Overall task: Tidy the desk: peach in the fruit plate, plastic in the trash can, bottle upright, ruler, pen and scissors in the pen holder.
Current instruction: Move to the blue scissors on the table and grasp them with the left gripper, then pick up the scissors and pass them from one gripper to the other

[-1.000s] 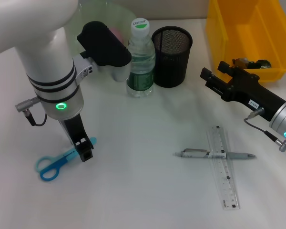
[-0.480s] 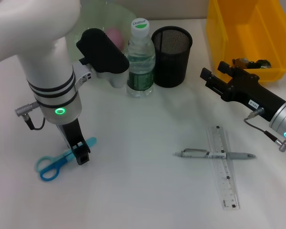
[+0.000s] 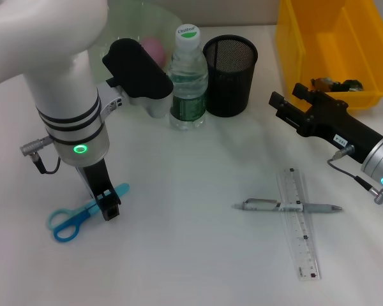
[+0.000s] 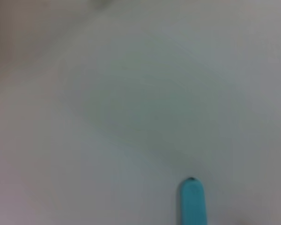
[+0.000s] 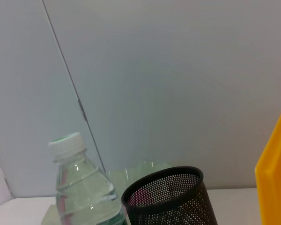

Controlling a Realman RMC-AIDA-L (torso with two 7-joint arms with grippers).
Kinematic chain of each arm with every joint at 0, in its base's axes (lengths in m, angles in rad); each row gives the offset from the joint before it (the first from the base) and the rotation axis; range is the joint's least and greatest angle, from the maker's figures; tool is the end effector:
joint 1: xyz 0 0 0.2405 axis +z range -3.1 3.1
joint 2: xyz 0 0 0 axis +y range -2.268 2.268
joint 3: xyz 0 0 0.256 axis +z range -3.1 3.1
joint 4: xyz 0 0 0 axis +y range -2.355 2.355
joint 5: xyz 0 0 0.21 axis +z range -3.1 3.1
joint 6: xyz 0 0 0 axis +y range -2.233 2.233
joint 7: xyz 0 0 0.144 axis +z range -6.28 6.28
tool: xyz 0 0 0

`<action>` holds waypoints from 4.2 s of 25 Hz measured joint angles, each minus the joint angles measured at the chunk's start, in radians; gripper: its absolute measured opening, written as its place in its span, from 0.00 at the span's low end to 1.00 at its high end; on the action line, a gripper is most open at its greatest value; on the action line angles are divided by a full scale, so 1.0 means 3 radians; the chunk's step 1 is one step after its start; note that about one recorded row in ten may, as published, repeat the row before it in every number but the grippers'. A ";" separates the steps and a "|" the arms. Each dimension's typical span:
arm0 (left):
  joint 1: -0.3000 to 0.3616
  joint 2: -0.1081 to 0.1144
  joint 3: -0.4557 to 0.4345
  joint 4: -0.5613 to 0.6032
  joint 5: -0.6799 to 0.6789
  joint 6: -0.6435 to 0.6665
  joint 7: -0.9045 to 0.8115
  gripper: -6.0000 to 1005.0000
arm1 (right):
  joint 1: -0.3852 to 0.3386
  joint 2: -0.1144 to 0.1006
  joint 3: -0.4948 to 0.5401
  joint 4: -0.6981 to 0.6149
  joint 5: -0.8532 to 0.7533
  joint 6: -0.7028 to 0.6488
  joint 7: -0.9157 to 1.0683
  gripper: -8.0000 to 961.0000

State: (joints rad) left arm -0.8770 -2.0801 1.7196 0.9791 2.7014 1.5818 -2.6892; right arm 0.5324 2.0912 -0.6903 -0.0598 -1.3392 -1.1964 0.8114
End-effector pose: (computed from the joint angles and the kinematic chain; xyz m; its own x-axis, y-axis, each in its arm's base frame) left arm -0.1753 0.3518 -0.0597 0.5616 0.5395 -0.6273 0.3552 -0.8420 -0.4061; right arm 0.2997 0.3276 -0.0573 0.5593 -0.2759 -0.7817 -0.7575 -0.5531 -0.3468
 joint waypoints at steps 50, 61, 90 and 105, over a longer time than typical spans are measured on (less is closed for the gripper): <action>-0.0045 0.0000 0.0096 -0.0033 0.0101 -0.0088 -0.0052 0.22 | 0.0009 0.0004 0.0036 0.0000 0.0000 -0.0003 0.0000 0.68; 0.0054 0.0001 -0.0053 0.0603 0.0123 0.0059 -0.0070 0.22 | 0.0001 0.0004 0.0111 -0.0010 0.0000 -0.0012 0.0000 0.68; 0.1129 0.0024 -0.1006 0.2778 -0.0739 -0.0123 0.0085 0.22 | -0.0013 -0.0001 0.0179 0.0056 0.0000 -0.0044 0.0000 0.68; 0.1787 0.0025 -0.1064 0.2799 -0.2003 -0.0958 0.0883 0.22 | -0.0090 -0.0001 0.0164 0.0114 0.0000 -0.0117 0.0000 0.68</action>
State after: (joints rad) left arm -0.3408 -2.0725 1.4004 1.8189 2.1006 1.2946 -2.4243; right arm 0.5055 2.0908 -0.6410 -0.0257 -1.3392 -1.2316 0.8114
